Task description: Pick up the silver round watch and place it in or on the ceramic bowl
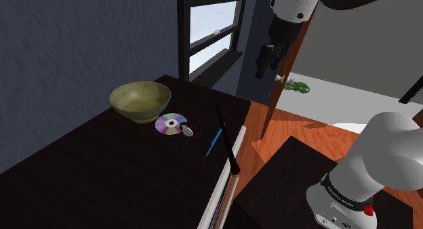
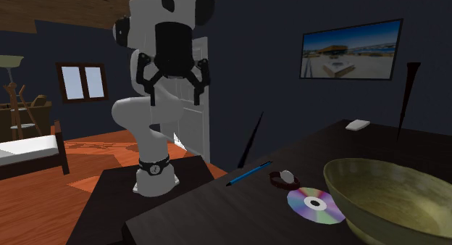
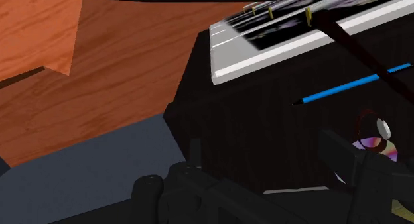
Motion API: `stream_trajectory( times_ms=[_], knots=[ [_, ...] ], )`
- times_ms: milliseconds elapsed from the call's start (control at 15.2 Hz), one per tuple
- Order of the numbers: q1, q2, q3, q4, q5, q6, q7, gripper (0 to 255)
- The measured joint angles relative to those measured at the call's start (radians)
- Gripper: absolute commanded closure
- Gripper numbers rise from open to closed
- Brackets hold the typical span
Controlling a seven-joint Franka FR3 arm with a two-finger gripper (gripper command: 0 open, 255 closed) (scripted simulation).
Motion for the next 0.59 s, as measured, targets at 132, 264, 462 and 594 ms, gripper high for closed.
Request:
stream_trajectory(
  times_ms=[132,264,462,594],
  knots=[
    [0.013,0.035,0.036,-0.008,0.014,0.052,0.035,0],
    [0.022,0.087,0.070,0.003,0.022,0.102,0.068,0],
    [0.035,0.161,0.125,0.022,0.029,0.170,0.122,0],
    [0.040,0.213,0.158,0.043,0.026,0.209,0.156,0]
  ],
)
